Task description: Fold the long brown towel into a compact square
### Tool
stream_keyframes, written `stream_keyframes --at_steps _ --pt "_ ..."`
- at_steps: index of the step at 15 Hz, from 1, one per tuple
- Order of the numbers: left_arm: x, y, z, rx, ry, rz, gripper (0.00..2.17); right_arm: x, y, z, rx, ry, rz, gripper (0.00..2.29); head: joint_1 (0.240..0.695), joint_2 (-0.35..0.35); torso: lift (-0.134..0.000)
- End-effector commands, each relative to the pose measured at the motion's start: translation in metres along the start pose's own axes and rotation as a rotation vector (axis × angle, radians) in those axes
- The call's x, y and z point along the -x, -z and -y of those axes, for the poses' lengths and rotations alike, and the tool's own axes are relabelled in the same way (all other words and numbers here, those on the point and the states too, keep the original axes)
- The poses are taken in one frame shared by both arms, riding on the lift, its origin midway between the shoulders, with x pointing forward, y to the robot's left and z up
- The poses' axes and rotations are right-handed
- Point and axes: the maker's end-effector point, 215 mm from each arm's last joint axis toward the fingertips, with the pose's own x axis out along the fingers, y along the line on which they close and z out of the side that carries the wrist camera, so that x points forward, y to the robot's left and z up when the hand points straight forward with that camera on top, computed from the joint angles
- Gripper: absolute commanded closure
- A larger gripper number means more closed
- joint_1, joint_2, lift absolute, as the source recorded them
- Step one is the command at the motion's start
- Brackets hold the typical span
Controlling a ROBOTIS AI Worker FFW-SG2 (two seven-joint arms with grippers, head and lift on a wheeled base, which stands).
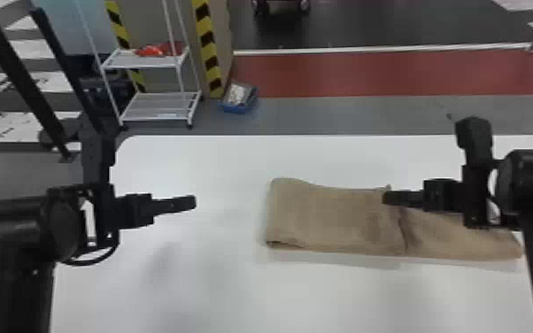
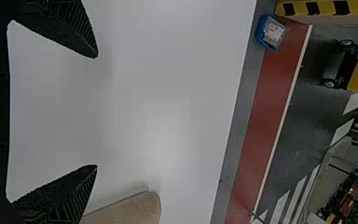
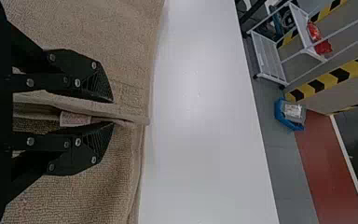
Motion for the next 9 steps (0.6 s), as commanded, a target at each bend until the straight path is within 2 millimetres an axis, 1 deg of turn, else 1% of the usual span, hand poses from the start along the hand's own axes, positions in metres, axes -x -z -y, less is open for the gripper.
stream_keyframes --at_steps 1,2,3,4,6,7,9 --pt "-0.001 0.001 0.000 -0.002 0.000 -0.002 0.03 -0.004 0.016 0.001 -0.017 -0.003 -0.025 0.36 0.695 0.104 -0.120" --pt "0.000 0.000 0.001 -0.002 0.000 -0.001 0.03 -0.006 0.027 0.002 -0.025 -0.002 -0.044 0.36 0.695 0.105 -0.120" --pt "0.000 0.000 0.000 -0.001 -0.001 0.000 0.03 -0.006 0.033 0.001 -0.030 -0.004 -0.056 0.36 0.695 0.106 -0.120" --pt "0.000 0.001 0.000 0.000 -0.001 -0.001 0.03 -0.006 0.034 0.001 -0.029 -0.003 -0.056 0.36 0.695 0.107 -0.120" --pt "0.000 0.000 -0.002 0.001 -0.004 0.000 0.03 -0.007 0.031 -0.001 -0.017 -0.002 -0.054 0.37 0.695 0.109 -0.120" --pt "0.000 0.000 -0.003 0.000 -0.005 0.000 0.03 -0.007 0.030 -0.002 -0.014 -0.003 -0.054 0.42 0.695 0.111 -0.120" --pt "0.000 0.000 -0.003 0.000 -0.005 0.000 0.03 -0.007 0.024 -0.006 -0.006 -0.013 -0.040 0.44 0.695 0.115 -0.120"
